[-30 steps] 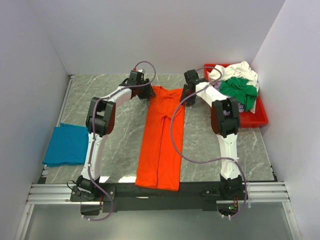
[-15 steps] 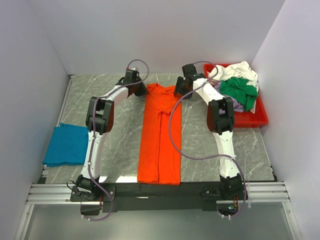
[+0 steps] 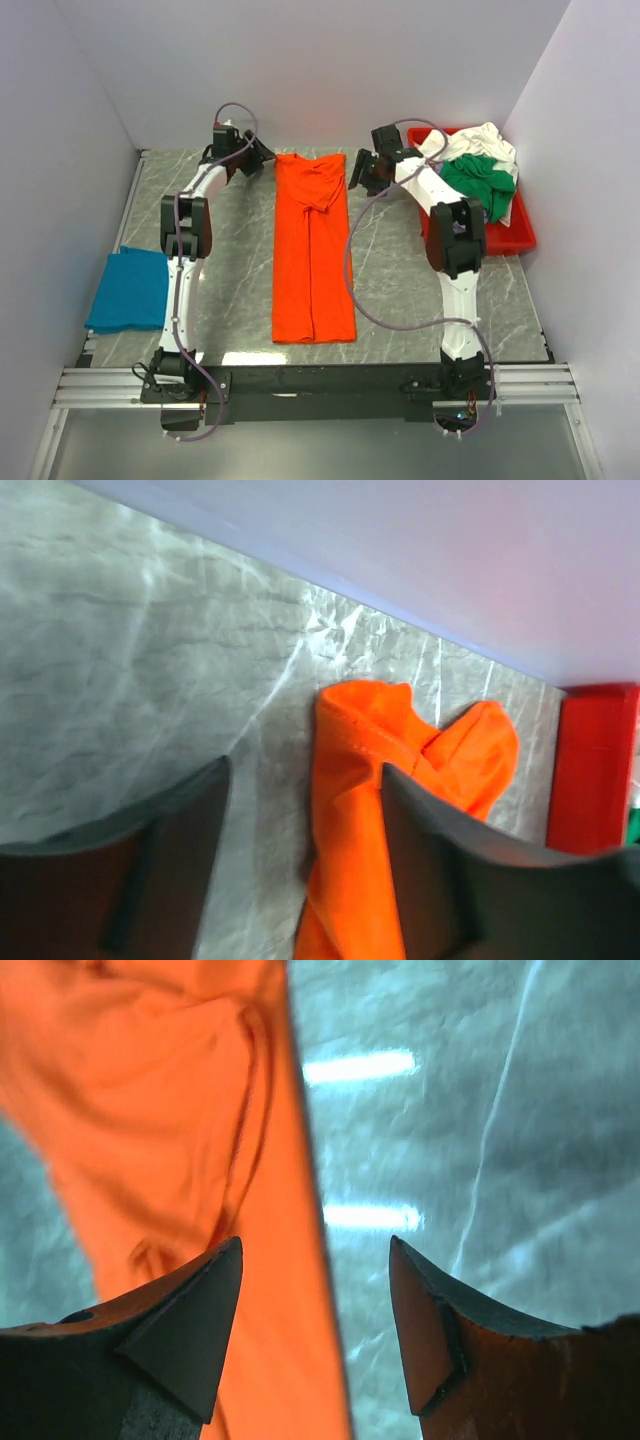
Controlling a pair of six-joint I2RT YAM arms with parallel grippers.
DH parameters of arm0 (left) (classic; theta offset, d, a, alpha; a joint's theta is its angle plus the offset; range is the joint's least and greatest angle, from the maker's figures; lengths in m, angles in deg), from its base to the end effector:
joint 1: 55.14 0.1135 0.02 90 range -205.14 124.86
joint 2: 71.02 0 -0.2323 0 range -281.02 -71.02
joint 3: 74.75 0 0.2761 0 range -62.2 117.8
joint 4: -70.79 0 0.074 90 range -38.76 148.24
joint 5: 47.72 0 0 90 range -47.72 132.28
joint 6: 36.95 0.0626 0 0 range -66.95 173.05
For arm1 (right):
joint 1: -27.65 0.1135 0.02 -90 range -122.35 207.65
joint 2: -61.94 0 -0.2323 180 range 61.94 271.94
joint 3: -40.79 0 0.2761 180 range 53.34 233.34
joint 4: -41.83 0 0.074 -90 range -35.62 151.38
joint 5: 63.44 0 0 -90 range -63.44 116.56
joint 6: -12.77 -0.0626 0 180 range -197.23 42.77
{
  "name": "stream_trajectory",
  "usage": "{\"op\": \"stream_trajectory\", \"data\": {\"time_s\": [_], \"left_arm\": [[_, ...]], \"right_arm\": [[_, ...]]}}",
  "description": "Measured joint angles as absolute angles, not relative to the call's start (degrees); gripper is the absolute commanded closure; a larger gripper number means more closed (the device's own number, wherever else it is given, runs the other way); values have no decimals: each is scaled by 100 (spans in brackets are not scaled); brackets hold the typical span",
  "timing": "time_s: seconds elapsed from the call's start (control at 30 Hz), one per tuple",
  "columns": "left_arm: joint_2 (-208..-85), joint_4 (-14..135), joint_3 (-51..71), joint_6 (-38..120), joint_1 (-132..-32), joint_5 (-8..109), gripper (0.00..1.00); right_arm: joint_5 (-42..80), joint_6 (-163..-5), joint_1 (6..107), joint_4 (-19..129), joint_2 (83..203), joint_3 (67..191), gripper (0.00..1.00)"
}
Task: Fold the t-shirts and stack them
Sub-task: Fold the tshirt
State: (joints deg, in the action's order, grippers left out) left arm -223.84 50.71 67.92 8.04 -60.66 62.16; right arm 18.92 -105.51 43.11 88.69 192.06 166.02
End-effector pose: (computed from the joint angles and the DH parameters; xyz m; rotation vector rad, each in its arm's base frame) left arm 0.6083 -0.0802 0.1041 -0.5300 2.1268 -0.8805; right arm 0.5077 0.1490 0.1608 0.2240 2.5185 0.4831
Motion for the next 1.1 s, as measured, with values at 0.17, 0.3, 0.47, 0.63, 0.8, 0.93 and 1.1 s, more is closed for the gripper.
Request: {"op": "stream_trajectory", "data": {"time_s": [0.17, 0.3, 0.47, 0.63, 0.8, 0.93, 1.1], "left_arm": [[-21529, 5158, 5688, 946, -5966, 6198, 28], [-19822, 5167, 3837, 797, -5964, 5971, 38], [-17116, 5379, 1190, 356, -6274, 5189, 54], [-14668, 5285, -1284, -66, -7445, 4282, 60], [-13020, 4596, -3131, -523, -8254, 3746, 59], [-12050, 4065, -3850, -875, -8643, 3558, 58], [-11086, 3667, -4442, -1491, -9308, 3425, 58]], "right_arm": [[1818, -10697, 4318, 8364, 17818, 14948, 35], [1739, -10944, 4385, 7852, 16513, 13359, 39], [1610, -11298, 4617, 7240, 15047, 11378, 43], [1346, -11560, 4914, 6891, 13622, 9538, 45], [1160, -11936, 5310, 6646, 12120, 7945, 48], [1059, -12365, 5811, 6500, 11261, 7145, 51], [1062, -12994, 6748, 6250, 11084, 6679, 53]]}}
